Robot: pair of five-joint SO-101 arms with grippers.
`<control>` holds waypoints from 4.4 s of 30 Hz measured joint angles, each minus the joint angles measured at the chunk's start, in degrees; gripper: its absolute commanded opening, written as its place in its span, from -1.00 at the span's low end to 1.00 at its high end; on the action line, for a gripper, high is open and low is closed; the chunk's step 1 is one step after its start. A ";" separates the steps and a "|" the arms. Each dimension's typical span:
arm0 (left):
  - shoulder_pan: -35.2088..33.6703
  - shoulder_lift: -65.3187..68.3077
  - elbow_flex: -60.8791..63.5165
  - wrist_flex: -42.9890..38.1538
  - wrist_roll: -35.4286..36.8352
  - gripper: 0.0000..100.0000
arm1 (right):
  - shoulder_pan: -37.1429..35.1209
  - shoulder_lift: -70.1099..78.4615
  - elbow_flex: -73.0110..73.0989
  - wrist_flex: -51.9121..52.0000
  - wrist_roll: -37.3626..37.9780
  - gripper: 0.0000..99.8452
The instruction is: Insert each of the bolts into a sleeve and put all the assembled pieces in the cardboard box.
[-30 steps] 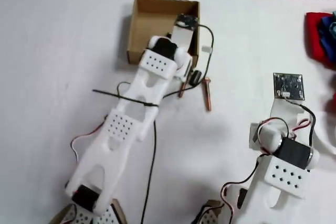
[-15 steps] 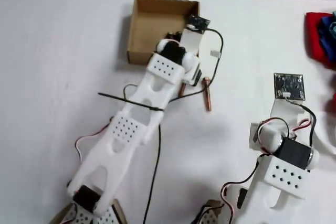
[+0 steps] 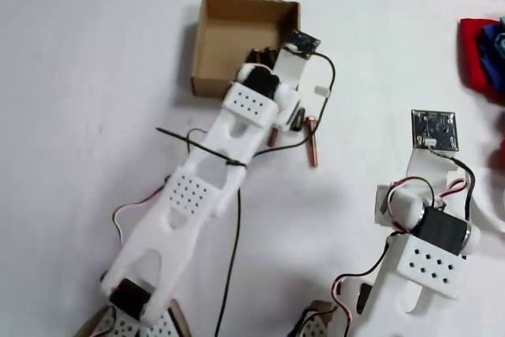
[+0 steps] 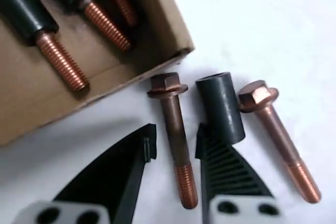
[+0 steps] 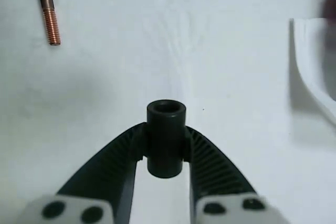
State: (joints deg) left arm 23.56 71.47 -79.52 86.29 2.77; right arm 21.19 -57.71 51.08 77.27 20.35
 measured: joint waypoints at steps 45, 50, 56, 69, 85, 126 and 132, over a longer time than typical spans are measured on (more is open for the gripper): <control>-0.53 1.58 0.00 0.62 -6.33 -0.93 | 0.00 0.00 0.00 0.00 0.00 -0.96; -0.62 1.58 -0.09 5.54 -6.77 -0.95 | 0.00 0.00 0.00 0.00 0.00 -0.96; -0.62 1.49 -0.62 13.98 -7.30 -0.95 | 0.00 0.00 0.00 0.00 0.00 -0.96; -0.70 -17.32 32.88 14.33 -7.12 -0.92 | 0.00 0.00 0.00 -0.44 0.00 -0.96; -1.85 -19.96 37.89 7.82 -4.57 -0.88 | 0.00 0.00 0.00 -0.44 0.00 -0.96; -1.76 -104.70 111.21 -44.57 12.40 -0.95 | -23.03 0.00 6.95 -15.47 -0.18 -0.95; -3.08 -115.52 124.66 -63.65 21.27 -0.95 | -31.82 0.00 17.93 -40.88 -9.32 -0.95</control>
State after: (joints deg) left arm 20.48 -44.04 45.14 22.64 24.04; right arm -10.64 -57.71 69.01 36.40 11.03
